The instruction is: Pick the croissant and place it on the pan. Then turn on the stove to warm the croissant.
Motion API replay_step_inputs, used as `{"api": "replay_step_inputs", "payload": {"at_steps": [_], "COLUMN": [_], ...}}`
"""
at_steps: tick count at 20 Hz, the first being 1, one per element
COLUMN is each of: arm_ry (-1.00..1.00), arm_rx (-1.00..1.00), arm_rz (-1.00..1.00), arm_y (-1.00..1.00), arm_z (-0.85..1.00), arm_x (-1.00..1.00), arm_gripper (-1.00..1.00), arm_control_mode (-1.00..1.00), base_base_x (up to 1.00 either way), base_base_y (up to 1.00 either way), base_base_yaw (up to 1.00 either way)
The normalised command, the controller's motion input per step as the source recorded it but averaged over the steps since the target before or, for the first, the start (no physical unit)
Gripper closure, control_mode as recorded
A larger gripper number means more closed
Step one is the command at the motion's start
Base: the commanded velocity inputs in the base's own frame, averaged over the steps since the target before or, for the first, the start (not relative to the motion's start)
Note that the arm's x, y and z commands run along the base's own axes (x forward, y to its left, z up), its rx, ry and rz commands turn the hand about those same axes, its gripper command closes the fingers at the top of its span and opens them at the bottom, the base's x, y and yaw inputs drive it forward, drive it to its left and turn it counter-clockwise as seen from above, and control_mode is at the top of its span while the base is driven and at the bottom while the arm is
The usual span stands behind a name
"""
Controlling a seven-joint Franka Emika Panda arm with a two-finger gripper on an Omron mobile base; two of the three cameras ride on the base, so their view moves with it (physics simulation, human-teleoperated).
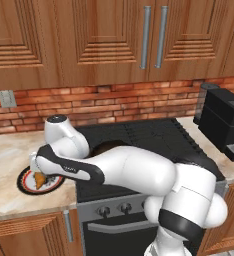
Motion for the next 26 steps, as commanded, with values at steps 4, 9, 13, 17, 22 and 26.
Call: {"api": "replay_step_inputs", "payload": {"at_steps": [4, 9, 13, 17, 22, 26], "arm_ry": [0.00, 0.00, 0.00, 0.00, 0.00, 0.00], "arm_rx": [-0.06, -0.05, -0.01, 0.00, 0.00, 0.00], "arm_rz": [-0.06, -0.06, -0.05, -0.04, -0.02, 0.00], "arm_y": [0.00, 0.00, 0.04, 0.06, 0.17, 0.21], "arm_z": [-0.03, -0.12, -0.12, -0.03, -0.01, -0.07], "arm_x": [0.10, 0.15, 0.14, 0.11, 0.08, 0.03], "arm_gripper": [-1.00, -1.00, -1.00, -1.00, -1.00, -1.00], "arm_control_mode": [-1.00, -1.00, -1.00, -1.00, -1.00, -1.00], "base_base_x": [0.00, 0.00, 0.00, 0.00, 0.00, 0.00], "base_base_y": [0.00, 0.00, 0.00, 0.00, 0.00, 0.00], "base_base_yaw": [0.00, 0.00, 0.00, 0.00, 0.00, 0.00]}}
